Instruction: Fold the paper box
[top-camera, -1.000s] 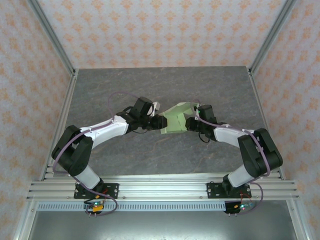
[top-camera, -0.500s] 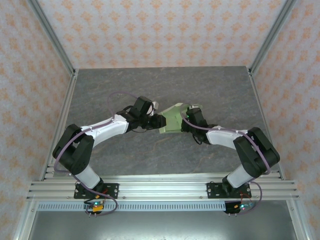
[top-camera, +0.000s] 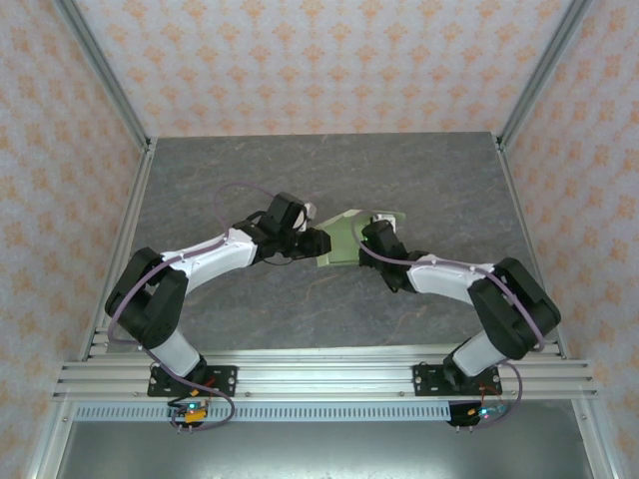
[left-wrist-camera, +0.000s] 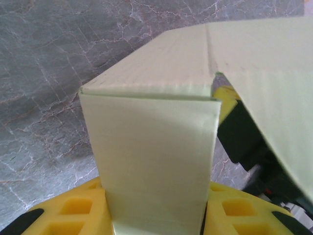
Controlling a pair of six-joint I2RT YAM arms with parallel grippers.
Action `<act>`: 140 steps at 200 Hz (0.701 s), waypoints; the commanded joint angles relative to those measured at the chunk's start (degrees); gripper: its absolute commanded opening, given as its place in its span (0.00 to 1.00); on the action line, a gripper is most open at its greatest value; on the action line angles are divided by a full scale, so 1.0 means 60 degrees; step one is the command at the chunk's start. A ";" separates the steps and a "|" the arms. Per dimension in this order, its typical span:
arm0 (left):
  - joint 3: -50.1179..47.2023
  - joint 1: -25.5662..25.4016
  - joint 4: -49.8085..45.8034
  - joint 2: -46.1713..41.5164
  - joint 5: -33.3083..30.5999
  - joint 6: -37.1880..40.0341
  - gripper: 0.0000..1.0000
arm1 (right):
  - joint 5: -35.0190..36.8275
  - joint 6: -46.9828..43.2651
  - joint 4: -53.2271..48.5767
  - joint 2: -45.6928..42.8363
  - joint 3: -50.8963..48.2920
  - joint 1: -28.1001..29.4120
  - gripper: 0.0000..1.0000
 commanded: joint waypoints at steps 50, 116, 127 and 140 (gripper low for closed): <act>-0.0294 0.0380 0.0083 0.0175 0.0364 0.0554 0.33 | 0.0125 -0.0488 -0.2638 -0.3385 -0.0115 0.0351 0.25; -0.0309 0.0645 0.0069 0.0457 0.0896 0.0830 0.34 | -0.2138 -0.0744 -0.2269 -0.3982 -0.0873 -0.1190 0.45; -0.0287 0.0653 0.0084 0.0456 0.0993 0.0801 0.34 | -0.3072 -0.0532 -0.1488 -0.3559 -0.1024 -0.1489 0.44; -0.0275 0.0652 0.0113 0.0397 0.1074 0.0738 0.34 | -0.3989 -0.0320 -0.0452 -0.3072 -0.1253 -0.1633 0.44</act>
